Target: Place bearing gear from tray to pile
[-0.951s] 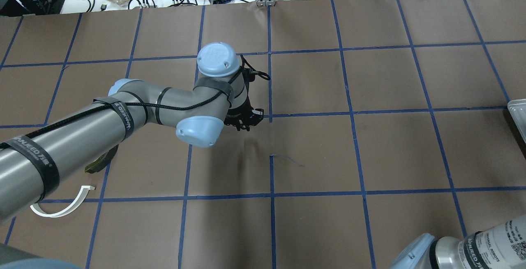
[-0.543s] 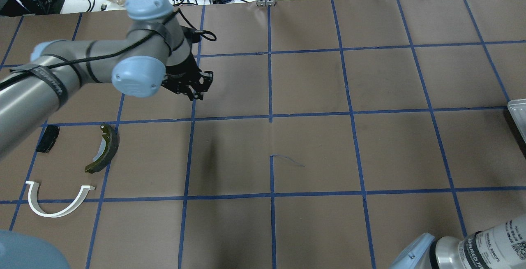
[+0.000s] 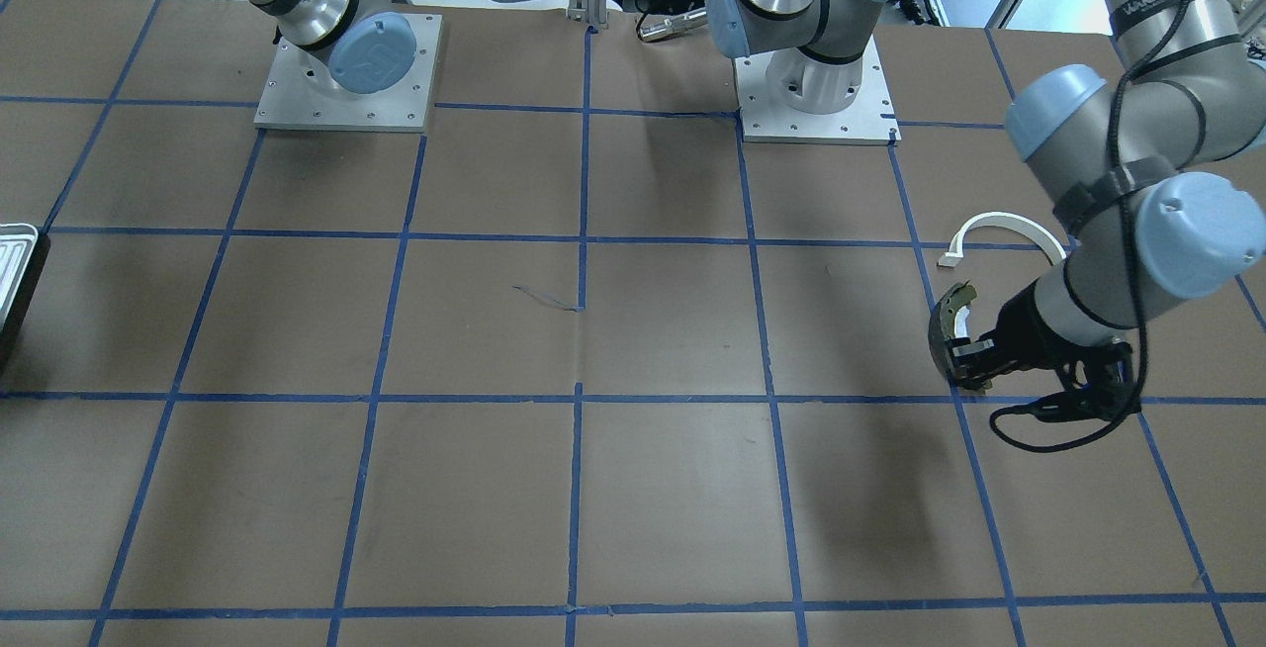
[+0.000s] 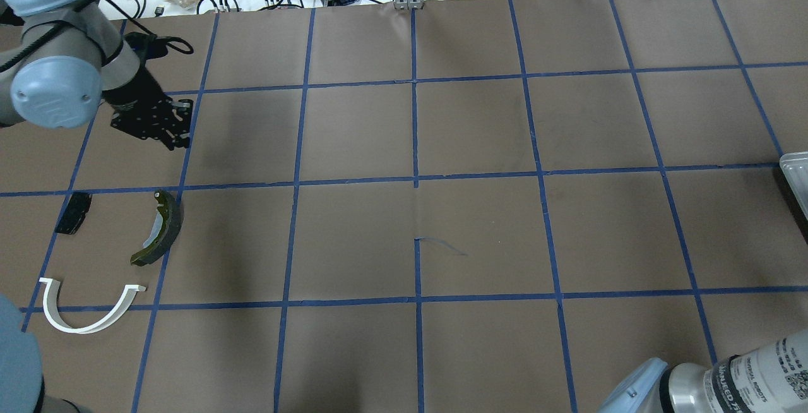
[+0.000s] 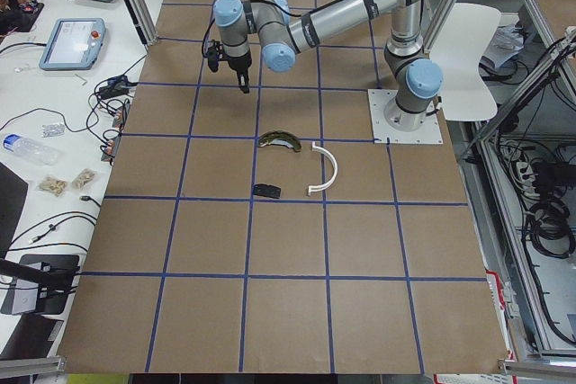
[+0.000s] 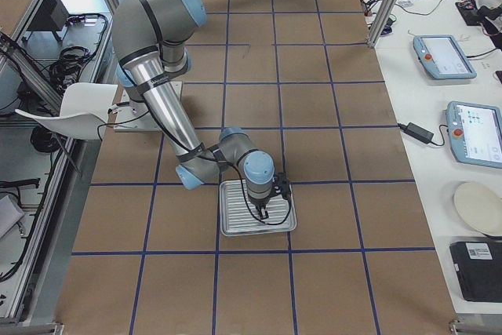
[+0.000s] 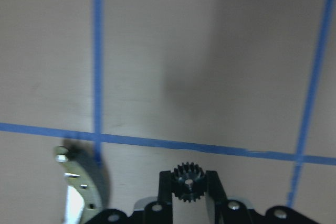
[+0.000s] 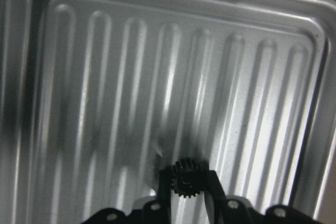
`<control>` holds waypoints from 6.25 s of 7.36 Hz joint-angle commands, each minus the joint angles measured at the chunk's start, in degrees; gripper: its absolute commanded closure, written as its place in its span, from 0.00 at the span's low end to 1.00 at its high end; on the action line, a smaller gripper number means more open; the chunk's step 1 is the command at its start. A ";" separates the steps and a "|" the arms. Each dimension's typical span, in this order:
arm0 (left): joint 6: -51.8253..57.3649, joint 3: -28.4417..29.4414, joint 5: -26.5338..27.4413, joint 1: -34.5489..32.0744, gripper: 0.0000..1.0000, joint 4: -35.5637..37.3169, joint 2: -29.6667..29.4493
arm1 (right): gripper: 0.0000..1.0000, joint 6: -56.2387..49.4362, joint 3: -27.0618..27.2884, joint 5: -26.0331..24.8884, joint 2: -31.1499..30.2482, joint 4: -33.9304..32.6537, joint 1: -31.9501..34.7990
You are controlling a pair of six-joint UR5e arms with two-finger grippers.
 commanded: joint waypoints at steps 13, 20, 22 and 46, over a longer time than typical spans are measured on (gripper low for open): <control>17.04 -14.47 1.62 14.74 0.01 13.76 -3.19 | 0.87 92.62 -0.24 1.92 -9.88 11.39 73.69; 4.67 0.72 -2.58 2.20 0.00 0.32 1.72 | 0.13 99.02 -0.14 1.57 -4.42 8.05 85.61; 3.95 0.64 -2.69 -3.77 0.00 -0.48 4.00 | 0.00 94.49 -3.64 0.96 -7.39 10.49 81.33; -23.06 -7.65 -7.61 -32.32 1.00 16.46 -3.64 | 0.00 66.41 -7.35 -0.98 -32.37 39.95 55.81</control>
